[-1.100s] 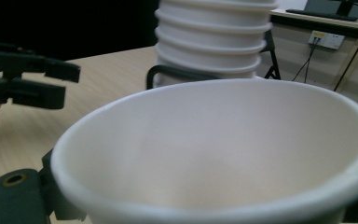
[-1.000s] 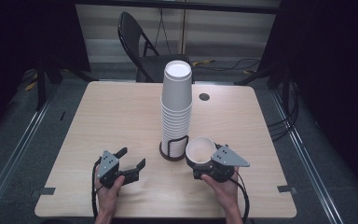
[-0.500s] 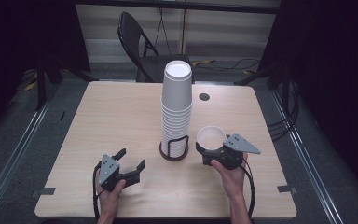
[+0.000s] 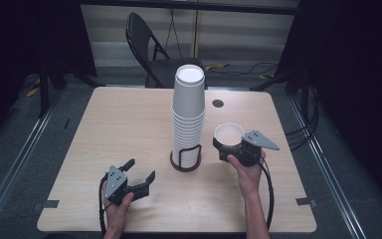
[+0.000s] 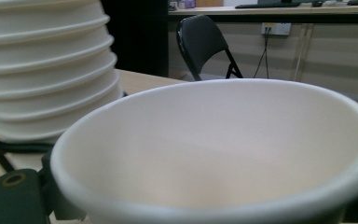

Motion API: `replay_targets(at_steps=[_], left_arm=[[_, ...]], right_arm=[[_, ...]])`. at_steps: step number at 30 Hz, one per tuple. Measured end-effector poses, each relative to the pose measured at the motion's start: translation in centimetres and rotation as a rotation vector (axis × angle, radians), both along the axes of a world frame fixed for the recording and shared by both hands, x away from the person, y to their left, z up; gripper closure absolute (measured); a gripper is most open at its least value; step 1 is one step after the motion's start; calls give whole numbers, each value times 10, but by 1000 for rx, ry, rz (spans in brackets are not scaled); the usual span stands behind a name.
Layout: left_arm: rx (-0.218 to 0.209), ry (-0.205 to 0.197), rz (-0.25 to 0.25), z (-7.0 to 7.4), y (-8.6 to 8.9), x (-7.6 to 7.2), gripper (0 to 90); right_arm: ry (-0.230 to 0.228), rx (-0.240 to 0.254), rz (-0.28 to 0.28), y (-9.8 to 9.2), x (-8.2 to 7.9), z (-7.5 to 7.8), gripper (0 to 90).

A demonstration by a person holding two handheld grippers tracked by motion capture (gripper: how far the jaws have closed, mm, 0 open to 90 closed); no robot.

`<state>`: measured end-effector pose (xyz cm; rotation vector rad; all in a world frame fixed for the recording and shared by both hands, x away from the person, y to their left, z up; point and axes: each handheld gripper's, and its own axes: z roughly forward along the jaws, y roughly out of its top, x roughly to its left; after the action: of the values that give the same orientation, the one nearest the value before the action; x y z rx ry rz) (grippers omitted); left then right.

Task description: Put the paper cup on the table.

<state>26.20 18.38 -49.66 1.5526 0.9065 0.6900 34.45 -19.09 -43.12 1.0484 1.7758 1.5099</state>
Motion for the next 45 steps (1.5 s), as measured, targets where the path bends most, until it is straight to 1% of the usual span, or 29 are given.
replay_targets(at_steps=[1, 2, 3, 4, 5, 6, 8, 9, 11, 13, 14, 15, 16, 17, 19, 21, 23, 26, 30, 33, 38, 39, 41, 43, 44, 45], left_arm=[[-3, -1, 0, 0, 0, 0, 161], [-3, -1, 0, 0, 0, 0, 161], [-4, 0, 0, 0, 0, 0, 161], [-4, 1, 0, 0, 0, 0, 161], [-5, 2, 2, 0, 0, 0, 161], [-8, 2, 2, 0, 0, 0, 162], [-5, 1, 2, 0, 0, 0, 161], [-5, 1, 2, 0, 0, 0, 162], [-7, 3, 2, 0, 0, 0, 161], [-6, 1, 2, 0, 0, 0, 162], [-6, 0, 1, 0, 0, 0, 162], [-4, -1, 2, 0, 0, 0, 164], [-3, 0, 2, 0, 0, 0, 164], [-4, 0, 2, 0, 0, 0, 164], [-5, 0, 4, 0, 0, 0, 164], [-9, 3, 0, 0, 1, 0, 164], [-9, 2, 0, 0, 1, 0, 164], [-5, -1, 4, 0, 1, 0, 164], [-4, 0, 2, 0, 0, 0, 164], [-6, -3, 3, 0, 0, 0, 165], [-6, 0, 2, 0, 0, 0, 165], [-4, 0, 2, 0, 0, 0, 165], [-6, -2, 4, 0, 0, 0, 165], [-5, -1, 2, 0, 0, 0, 165], [-5, -1, 2, 0, 0, 0, 165], [-3, -1, 2, 0, 0, 0, 165]], right_arm=[[3, 11, -9, -1, 7, 1, 104], [3, 11, -9, -1, 7, 1, 104], [7, 9, -14, -1, 9, 1, 103], [9, 3, -28, -1, 15, 0, 103], [9, 3, -28, -1, 15, 0, 103], [15, 10, -29, -1, 18, 0, 103], [8, 9, -47, -1, 24, -2, 102], [18, 13, -44, -1, 28, -3, 103], [20, 21, -53, -1, 34, -6, 103], [40, 29, -53, -1, 40, -10, 103], [42, 24, -56, 0, 43, -11, 103], [56, 28, -54, 1, 50, -14, 103], [56, 28, -54, 1, 50, -14, 103], [59, 11, -70, 4, 56, -16, 104], [60, 10, -76, 5, 58, -17, 104], [85, 20, -81, 6, 65, -23, 104], [90, 33, -85, 7, 69, -27, 104], [99, 32, -85, 8, 71, -30, 103], [95, 43, -82, 12, 75, -34, 102], [96, 36, -85, 14, 77, -38, 102], [91, 42, -78, 16, 77, -44, 101], [98, 40, -77, 16, 77, -46, 100], [88, 44, -81, 14, 74, -47, 100], [87, 35, -78, 12, 68, -48, 98], [87, 35, -78, 12, 68, -48, 98], [85, 11, -79, 10, 64, -48, 97]])
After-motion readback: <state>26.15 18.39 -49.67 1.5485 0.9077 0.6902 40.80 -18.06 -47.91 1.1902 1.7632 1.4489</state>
